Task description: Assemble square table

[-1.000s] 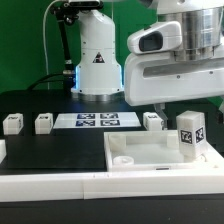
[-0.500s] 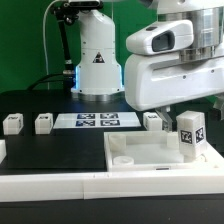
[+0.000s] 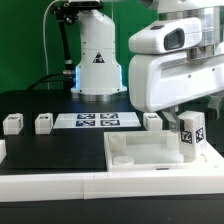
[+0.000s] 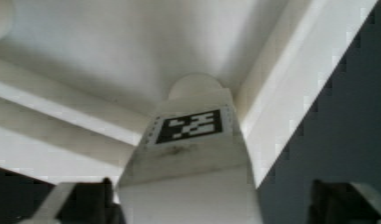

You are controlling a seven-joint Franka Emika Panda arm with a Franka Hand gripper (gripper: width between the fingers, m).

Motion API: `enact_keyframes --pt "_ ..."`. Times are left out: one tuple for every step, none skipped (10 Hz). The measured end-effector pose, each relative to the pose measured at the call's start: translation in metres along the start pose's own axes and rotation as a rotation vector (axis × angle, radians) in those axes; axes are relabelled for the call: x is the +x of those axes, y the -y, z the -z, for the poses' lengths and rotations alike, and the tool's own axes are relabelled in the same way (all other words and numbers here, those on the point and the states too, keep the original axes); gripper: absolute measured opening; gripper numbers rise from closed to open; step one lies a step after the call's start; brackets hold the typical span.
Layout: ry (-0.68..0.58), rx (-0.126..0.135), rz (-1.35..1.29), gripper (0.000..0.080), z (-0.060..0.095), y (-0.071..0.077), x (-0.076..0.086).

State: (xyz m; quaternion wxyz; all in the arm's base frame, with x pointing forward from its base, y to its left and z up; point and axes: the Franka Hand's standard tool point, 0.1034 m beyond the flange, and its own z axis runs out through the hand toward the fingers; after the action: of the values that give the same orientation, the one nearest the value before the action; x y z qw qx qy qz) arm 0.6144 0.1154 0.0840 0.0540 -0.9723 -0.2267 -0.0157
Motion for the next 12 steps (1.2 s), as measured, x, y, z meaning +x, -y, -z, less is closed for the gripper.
enact_keyframes --pt "0.000 0.000 0.000 0.0373 0.0000 0.0000 0.0000" --pt "0.000 0.000 0.000 0.0290 0.0000 -0.0001 0.0000" --pt "0.000 0.000 -0.001 0.0290 0.0000 -0.0001 0.0000" --pt "0.000 0.001 -0.023 0.0290 0.0000 0.0000 0.0000" --pt "0.000 0.001 -0.022 0.0290 0.0000 -0.0001 0.0000" --pt "0.000 0.002 -0.073 0.0290 -0.0002 0.0004 0.0000" --pt "-0.003 -0.003 -0.237 0.0290 -0.0006 0.0005 -0.0002" --pt "-0.007 -0.008 -0.366 0.0290 -0.0008 0.0005 -0.0002" --pt "-0.011 -0.012 -0.467 0.0290 -0.0010 0.0002 -0.0002" --pt "-0.012 -0.012 -0.565 0.0290 -0.0010 -0.0003 -0.0003" --pt "-0.012 -0.012 -0.667 0.0290 -0.0012 -0.0006 -0.0004" --pt "-0.014 -0.014 -0.797 0.0290 -0.0015 -0.0007 -0.0005"
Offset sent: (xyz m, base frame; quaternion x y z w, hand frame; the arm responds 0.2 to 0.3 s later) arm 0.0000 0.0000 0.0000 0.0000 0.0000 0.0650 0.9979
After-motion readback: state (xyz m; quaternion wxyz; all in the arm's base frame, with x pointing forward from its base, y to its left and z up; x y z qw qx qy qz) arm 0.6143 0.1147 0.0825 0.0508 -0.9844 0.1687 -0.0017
